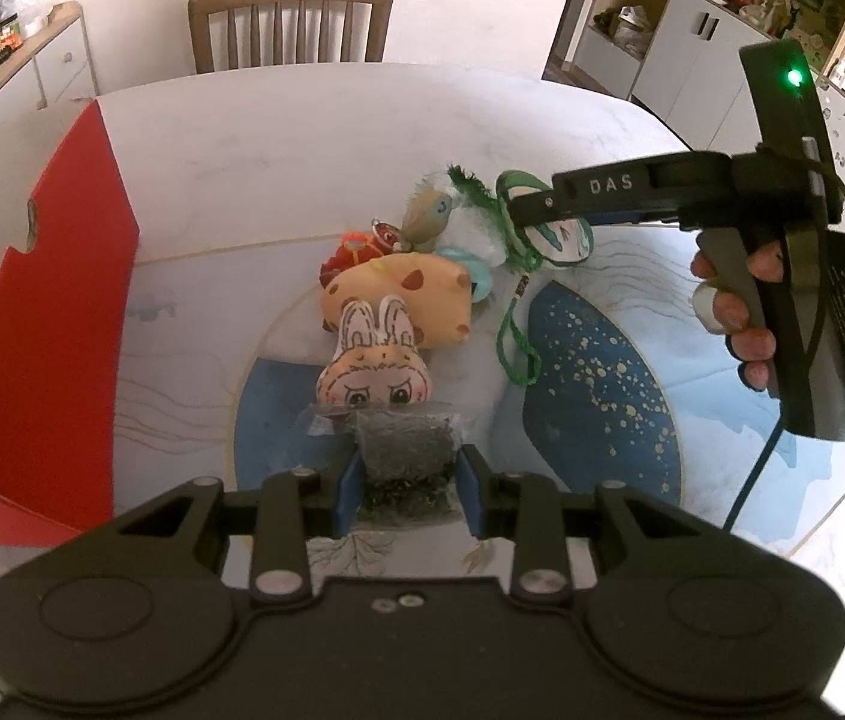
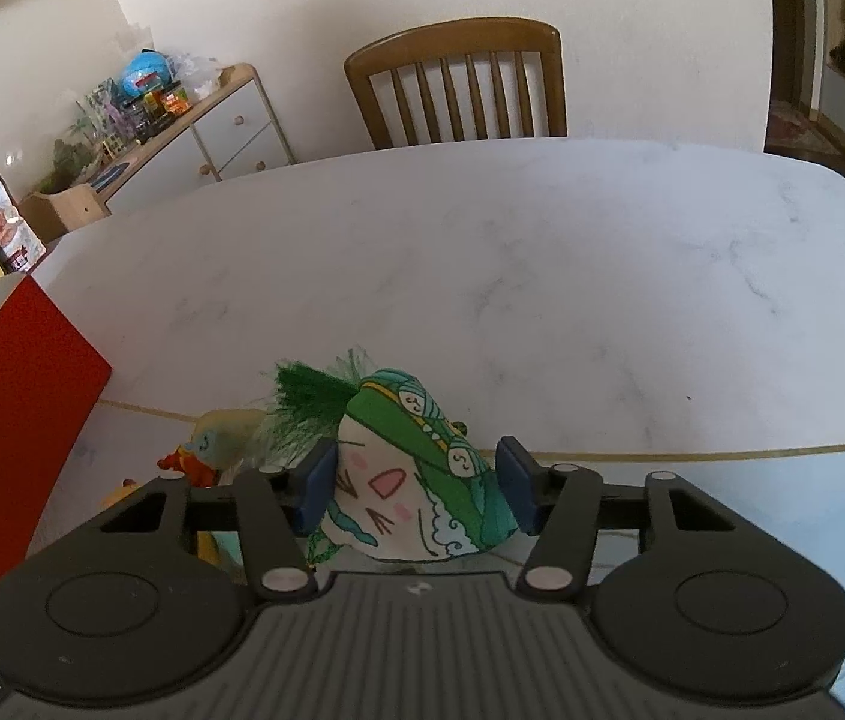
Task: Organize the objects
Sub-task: 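Lift and carry the pouch and green-hatted doll over the cardboard box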
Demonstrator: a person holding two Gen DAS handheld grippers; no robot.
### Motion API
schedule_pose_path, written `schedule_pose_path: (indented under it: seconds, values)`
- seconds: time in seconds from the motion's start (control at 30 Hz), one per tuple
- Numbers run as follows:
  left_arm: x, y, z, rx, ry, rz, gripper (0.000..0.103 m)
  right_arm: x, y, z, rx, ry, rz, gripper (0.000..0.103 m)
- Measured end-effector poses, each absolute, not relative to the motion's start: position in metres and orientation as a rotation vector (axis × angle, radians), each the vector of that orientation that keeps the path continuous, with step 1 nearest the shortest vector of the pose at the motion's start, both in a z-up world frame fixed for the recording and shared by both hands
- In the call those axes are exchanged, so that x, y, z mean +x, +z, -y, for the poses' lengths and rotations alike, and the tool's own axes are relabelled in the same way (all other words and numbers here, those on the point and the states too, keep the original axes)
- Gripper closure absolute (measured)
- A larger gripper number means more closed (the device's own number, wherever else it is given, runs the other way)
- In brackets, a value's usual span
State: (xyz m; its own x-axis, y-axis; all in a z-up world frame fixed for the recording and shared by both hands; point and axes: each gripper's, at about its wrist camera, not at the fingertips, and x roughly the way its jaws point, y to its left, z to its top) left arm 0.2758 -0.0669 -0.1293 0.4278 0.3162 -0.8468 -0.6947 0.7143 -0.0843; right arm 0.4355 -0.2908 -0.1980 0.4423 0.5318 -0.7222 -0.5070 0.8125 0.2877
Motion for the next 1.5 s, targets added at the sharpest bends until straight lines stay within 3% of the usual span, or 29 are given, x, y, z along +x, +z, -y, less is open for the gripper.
schedule_pose_path:
  seconds: [0.3,0.8,1.5]
  values:
    - [0.271,-0.123,0.071,-0.452,0.660,-0.911,0.071,0.419,-0.179,0.298,0.026,0.631,-0.877,0.048]
    - [0.249,-0.070,0.066,-0.434,0.645,-0.801,0.071,0.347,-0.088,0.306,-0.016,0.698,-0.770,0.048]
    - [0.152,-0.006,0.005,-0.381,0.687,-0.734,0.071,0.259,-0.009,0.178,-0.128,0.814,-0.675,0.048]
